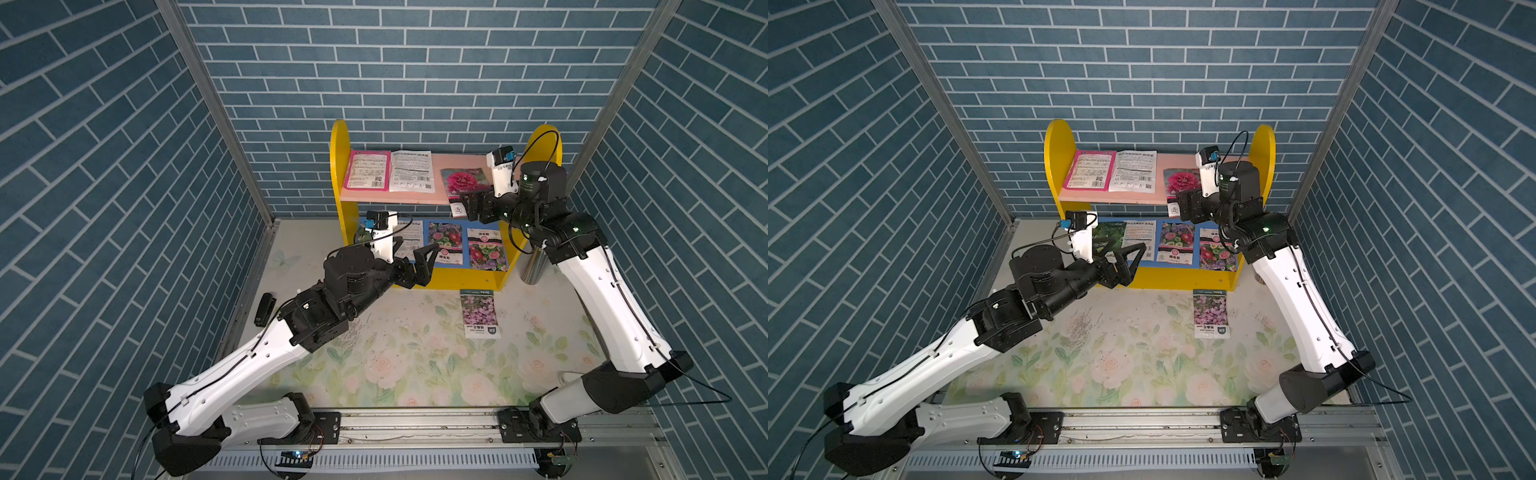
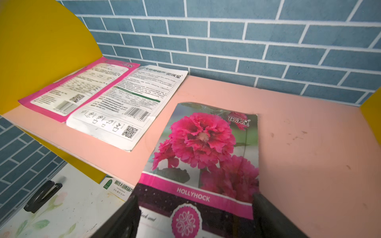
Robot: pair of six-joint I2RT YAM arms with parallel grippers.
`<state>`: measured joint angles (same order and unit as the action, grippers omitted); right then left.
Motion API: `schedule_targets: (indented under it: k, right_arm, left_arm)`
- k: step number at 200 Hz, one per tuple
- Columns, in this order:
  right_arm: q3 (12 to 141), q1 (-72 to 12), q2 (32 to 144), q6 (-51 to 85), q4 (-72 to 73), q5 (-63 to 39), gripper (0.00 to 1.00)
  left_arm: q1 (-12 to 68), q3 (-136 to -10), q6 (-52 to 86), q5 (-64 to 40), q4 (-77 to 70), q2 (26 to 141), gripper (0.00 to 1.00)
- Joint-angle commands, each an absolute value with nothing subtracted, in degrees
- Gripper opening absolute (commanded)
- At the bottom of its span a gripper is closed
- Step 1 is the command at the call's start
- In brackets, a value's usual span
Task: Take the seed bag off the shelf
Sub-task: Pick up the seed packet from the shelf.
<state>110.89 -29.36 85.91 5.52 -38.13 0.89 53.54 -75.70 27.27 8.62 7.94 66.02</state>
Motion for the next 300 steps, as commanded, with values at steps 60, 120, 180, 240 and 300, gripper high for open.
schedule_targets:
  k: [60,120,180,240,300]
  right_arm:
    - [106.8,-29.7,71.5,5.5,-39.1,-11.9,0.93]
    - [97.2,-29.7,59.2,5.4,-37.9,-20.3,0.99]
    - [93.5,-29.7,52.9,5.6,-40.0,-21.7,1.00]
    - [93.5,-29.7,51.9,5.6,-40.6,-20.7,0.99]
    - [93.2,-29.7,51.2,5.4,-40.7,-19.8,0.99]
  left_arm:
    - [46.8,-85.2,43.0,-6.5,4.9,75.7,1.00]
    - [43.0,-86.2,48.5,-13.1,1.5,80.5,0.99]
    - [41.8,-90.7,49.4,-15.6,0.2,86.4,0.93]
    - [41.0,-94.8,51.4,-17.5,-0.7,91.8,0.84]
    - [40.6,-97.8,52.7,-19.0,-1.3,95.7,0.73]
